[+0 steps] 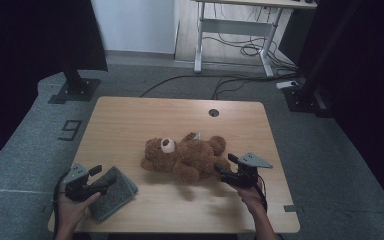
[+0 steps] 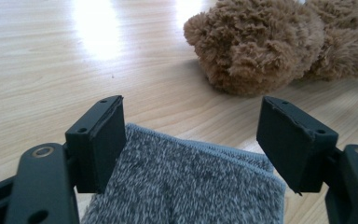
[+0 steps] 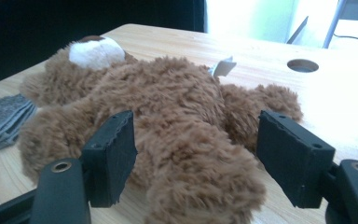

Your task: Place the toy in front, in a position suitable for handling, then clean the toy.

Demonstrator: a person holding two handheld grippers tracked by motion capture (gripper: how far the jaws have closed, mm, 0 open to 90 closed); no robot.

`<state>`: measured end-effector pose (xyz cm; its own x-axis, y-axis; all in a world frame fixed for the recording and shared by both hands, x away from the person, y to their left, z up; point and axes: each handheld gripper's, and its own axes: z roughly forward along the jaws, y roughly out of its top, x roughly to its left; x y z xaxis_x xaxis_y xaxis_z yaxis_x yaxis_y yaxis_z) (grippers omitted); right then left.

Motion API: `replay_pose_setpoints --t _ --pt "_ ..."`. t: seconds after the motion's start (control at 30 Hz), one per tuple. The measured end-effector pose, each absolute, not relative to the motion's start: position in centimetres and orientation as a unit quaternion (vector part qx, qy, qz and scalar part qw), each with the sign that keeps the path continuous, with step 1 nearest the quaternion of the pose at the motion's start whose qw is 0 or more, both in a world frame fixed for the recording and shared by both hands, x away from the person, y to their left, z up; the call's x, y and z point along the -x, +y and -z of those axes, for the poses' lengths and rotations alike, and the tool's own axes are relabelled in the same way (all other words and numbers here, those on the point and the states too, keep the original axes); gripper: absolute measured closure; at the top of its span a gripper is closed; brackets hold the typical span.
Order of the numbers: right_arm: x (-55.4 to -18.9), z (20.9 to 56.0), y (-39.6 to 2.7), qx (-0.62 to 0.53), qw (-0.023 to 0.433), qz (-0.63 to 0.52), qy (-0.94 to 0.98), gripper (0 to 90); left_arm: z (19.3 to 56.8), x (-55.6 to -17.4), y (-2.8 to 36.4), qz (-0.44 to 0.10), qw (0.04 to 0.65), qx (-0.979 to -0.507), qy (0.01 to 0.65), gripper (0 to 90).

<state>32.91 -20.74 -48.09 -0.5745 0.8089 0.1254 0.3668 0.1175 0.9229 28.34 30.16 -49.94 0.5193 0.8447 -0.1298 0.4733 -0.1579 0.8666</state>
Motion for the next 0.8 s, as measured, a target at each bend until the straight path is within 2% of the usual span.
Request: replay_pose_setpoints --t 0.47,0.8 --pt "-33.0 48.3 -20.7 -0.408 0.218 -0.518 0.720 28.2 50.4 -28.3 31.6 -0.196 0.444 -0.741 0.463 16.9" --pt "-33.0 48.4 -20.3 -0.405 0.219 -0.512 0.725 28.4 52.3 -29.3 31.9 -0.191 0.384 -0.765 0.480 14.8"
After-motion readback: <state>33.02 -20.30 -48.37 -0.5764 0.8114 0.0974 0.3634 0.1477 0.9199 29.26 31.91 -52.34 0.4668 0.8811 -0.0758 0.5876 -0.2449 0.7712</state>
